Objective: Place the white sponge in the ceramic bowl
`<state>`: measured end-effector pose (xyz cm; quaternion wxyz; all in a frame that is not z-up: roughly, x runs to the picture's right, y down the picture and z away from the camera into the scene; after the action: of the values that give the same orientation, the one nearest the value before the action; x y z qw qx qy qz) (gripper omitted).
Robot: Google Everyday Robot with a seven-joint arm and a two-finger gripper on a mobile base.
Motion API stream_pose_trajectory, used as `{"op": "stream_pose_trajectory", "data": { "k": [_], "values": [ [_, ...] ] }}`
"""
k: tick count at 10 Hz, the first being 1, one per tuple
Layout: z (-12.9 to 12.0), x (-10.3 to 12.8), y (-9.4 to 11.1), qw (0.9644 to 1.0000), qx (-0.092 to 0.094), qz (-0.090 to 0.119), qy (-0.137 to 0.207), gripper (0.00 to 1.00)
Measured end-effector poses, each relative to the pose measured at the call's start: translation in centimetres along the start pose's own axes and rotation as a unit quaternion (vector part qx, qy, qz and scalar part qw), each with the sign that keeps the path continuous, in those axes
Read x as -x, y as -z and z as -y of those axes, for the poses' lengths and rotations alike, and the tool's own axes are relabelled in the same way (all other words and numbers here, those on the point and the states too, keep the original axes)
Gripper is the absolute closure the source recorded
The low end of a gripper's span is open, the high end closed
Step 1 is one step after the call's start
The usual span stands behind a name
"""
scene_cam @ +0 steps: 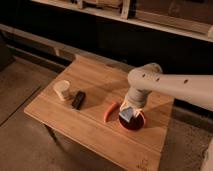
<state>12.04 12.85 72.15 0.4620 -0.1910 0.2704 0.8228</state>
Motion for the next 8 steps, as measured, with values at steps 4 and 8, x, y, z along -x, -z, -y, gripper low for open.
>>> {"op": "stream_pose_trajectory", "data": {
  "k": [4, 8],
  "values": [
    [-0.3, -1.8, -0.7, 0.9999, -0.009, 0.001, -0.006, 1.00],
    [1.7, -2.6, -0.4, 0.9996, -0.013, 0.004, -0.027, 1.00]
  ]
}}
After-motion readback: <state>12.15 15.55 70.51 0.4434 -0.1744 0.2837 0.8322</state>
